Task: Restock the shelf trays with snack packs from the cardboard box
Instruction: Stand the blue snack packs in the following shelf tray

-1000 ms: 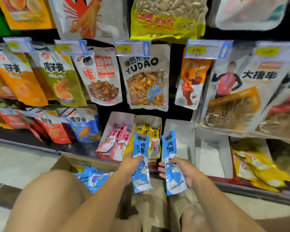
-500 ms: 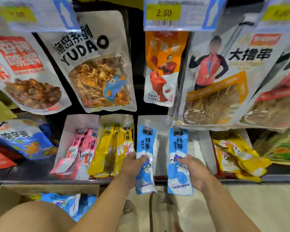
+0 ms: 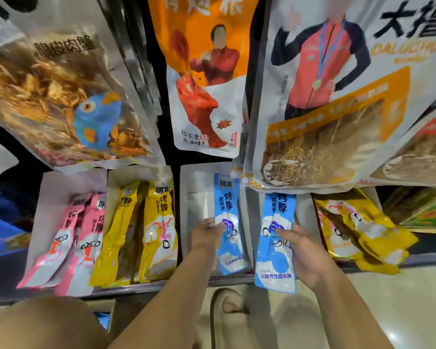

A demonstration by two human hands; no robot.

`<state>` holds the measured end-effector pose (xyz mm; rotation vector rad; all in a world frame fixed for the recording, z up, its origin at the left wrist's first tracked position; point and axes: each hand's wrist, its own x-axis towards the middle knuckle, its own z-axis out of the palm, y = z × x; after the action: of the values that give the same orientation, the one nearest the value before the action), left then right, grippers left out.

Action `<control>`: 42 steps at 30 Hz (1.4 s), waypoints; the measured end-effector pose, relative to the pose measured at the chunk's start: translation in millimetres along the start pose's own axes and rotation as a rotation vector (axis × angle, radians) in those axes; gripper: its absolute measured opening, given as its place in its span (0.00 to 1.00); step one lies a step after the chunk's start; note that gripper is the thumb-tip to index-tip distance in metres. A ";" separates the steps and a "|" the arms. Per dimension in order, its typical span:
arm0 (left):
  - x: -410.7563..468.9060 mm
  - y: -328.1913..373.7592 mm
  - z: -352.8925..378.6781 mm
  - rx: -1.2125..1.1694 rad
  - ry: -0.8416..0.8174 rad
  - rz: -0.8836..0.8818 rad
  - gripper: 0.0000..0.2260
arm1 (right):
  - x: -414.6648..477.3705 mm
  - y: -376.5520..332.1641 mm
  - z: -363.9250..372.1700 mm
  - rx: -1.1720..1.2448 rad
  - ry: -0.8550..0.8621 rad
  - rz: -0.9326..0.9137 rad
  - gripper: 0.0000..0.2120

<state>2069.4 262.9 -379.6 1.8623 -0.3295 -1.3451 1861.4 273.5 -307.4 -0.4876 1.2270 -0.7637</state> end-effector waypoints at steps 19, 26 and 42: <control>1.2 -12.5 6.4 0.594 -0.006 0.167 0.22 | 9.2 14.8 3.1 0.049 0.020 0.015 0.13; -13.0 28.9 -27.3 0.810 -0.002 0.436 0.14 | 18.8 12.4 35.9 0.011 -0.007 -0.010 0.12; 22.3 36.9 -99.1 0.756 0.244 0.587 0.19 | 67.8 54.1 119.8 -0.094 -0.044 -0.011 0.09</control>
<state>2174.7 269.8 -356.4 2.2288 -1.2749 -0.6046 1999.5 251.1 -355.5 -0.5859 1.2238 -0.7030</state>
